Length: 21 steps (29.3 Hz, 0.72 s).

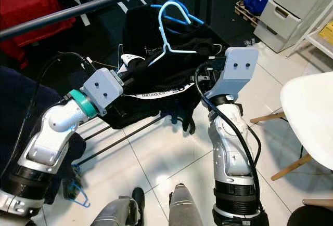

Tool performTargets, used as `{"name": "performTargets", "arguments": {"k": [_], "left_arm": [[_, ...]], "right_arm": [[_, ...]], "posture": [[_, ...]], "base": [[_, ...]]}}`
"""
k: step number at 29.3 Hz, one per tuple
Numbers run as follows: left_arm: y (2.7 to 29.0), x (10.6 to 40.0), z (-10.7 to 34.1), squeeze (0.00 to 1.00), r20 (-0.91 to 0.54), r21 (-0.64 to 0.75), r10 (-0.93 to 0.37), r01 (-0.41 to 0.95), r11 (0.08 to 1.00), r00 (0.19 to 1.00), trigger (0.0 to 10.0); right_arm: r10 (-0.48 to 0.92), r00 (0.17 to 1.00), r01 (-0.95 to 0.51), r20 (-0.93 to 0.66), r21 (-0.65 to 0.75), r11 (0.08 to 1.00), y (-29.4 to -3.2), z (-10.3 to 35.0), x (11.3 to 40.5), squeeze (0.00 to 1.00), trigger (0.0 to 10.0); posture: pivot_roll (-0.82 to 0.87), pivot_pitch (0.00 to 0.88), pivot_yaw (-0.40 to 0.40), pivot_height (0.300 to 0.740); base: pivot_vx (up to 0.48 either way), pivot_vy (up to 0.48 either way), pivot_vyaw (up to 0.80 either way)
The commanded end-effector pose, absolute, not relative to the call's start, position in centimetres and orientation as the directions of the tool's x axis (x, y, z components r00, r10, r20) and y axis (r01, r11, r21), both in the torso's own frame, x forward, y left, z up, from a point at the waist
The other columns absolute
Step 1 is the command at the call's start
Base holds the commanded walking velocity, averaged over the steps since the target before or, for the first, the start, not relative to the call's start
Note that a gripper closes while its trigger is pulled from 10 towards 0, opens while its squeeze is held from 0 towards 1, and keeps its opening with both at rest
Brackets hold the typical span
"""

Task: Hang hanger

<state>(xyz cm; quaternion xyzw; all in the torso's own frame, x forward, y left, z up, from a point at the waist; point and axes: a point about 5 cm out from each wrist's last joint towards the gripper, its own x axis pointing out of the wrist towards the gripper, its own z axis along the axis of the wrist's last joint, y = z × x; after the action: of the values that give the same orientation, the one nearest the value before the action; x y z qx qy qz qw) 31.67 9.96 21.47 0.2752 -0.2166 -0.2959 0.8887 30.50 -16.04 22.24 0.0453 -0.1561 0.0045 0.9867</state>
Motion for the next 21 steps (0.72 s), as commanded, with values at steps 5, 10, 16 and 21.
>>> {"name": "performTargets", "arguments": {"k": [5, 10, 16, 21], "left_arm": [[11.2, 32.8, 20.2, 0.0, 0.161, 0.658, -0.582, 0.352, 0.665, 0.797, 10.0], [12.6, 33.6, 20.3, 0.0, 0.155, 0.658, -0.548, 0.328, 0.678, 0.822, 10.0], [13.4, 33.5, 20.4, 0.0, 0.144, 0.655, -0.574, 0.357, 0.666, 0.806, 10.0], [13.5, 33.4, 20.3, 0.0, 0.135, 0.642, -0.596, 0.389, 0.661, 0.791, 10.0]], "right_arm": [[-0.064, 0.924, 0.023, 0.377, 0.113, 0.993, -16.2, 24.1, 29.9, 0.0, 0.0], [-0.223, 0.897, 0.18, 0.383, 0.145, 0.973, -18.8, 25.0, 29.2, 0.0, 0.0], [-0.321, 0.865, 0.284, 0.385, 0.152, 0.947, -21.3, 25.3, 28.7, 0.0, 0.0], [-0.35, 0.847, 0.319, 0.399, 0.144, 0.937, -22.5, 25.7, 28.5, 0.0, 0.0]], "posture": [[-0.29, 0.172, 0.127, 0.74], [-0.29, 0.175, 0.128, 0.74], [-0.29, 0.178, 0.133, 0.74], [-0.29, 0.178, 0.134, 0.74]], "base": [[0.0, 0.0, 0.0], [0.0, 0.0, 0.0], [0.0, 0.0, 0.0], [0.0, 0.0, 0.0]]}}
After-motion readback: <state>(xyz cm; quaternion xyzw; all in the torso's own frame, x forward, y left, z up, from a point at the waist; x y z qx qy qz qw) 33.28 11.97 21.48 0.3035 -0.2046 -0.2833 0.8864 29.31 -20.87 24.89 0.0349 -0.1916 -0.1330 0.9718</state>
